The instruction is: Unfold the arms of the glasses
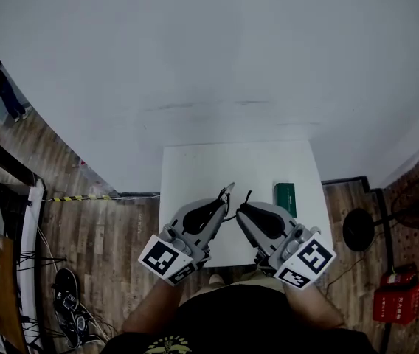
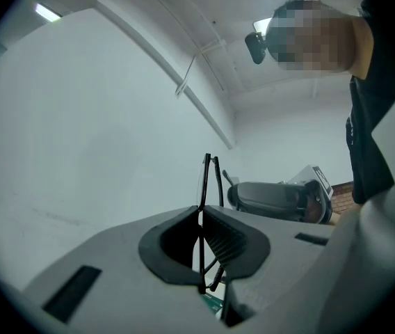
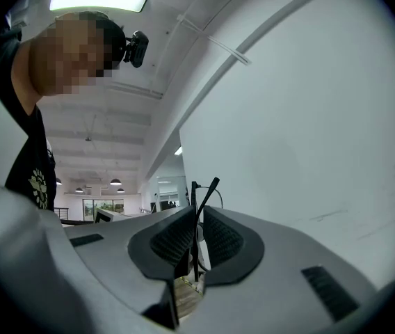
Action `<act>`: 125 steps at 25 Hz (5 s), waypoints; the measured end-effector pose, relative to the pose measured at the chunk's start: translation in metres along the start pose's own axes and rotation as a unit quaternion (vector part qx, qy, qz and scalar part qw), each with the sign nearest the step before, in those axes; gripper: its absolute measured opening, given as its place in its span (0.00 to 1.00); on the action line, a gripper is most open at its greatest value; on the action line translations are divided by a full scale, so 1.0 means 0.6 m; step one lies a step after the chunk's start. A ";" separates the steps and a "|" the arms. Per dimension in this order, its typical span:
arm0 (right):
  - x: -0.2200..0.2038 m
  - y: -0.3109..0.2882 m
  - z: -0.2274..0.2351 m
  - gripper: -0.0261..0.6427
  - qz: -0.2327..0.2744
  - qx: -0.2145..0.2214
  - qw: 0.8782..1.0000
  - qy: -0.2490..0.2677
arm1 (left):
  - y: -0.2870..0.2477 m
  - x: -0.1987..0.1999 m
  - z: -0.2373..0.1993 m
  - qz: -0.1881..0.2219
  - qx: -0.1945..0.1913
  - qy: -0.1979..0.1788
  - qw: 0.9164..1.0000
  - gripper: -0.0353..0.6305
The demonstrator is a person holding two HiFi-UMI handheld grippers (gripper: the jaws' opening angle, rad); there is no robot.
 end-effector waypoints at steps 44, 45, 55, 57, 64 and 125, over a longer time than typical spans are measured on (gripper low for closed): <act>-0.027 0.284 0.358 0.20 -0.038 0.080 0.989 -0.123 | -0.240 -0.065 0.073 0.021 0.237 -0.045 0.970 0.09; -0.023 0.286 0.355 0.20 -0.034 0.079 0.989 -0.122 | -0.227 -0.069 0.074 0.014 0.243 -0.047 0.969 0.09; 0.016 0.268 0.326 0.20 -0.022 0.062 0.995 -0.075 | -0.240 -0.136 0.085 -0.037 0.206 -0.054 0.976 0.09; 0.010 0.253 0.315 0.20 -0.024 0.064 0.995 -0.071 | -0.248 -0.144 0.085 -0.044 0.187 -0.056 0.980 0.09; 0.002 0.197 0.267 0.20 -0.026 0.051 0.996 -0.071 | -0.250 -0.145 0.087 -0.071 0.123 -0.078 0.987 0.09; -0.059 0.081 0.151 0.06 -0.158 -0.149 0.975 0.046 | -0.151 -0.142 -0.024 -0.105 -0.085 -0.121 0.983 0.09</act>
Point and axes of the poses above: the fingertips, and each gripper's own axes: y backward along the fingers, z to its right, x out of its top, the point moved 5 cm from there along y, backward along the fingers, and after that the axes turned 3 degrees about z, right-handed, at the moved point
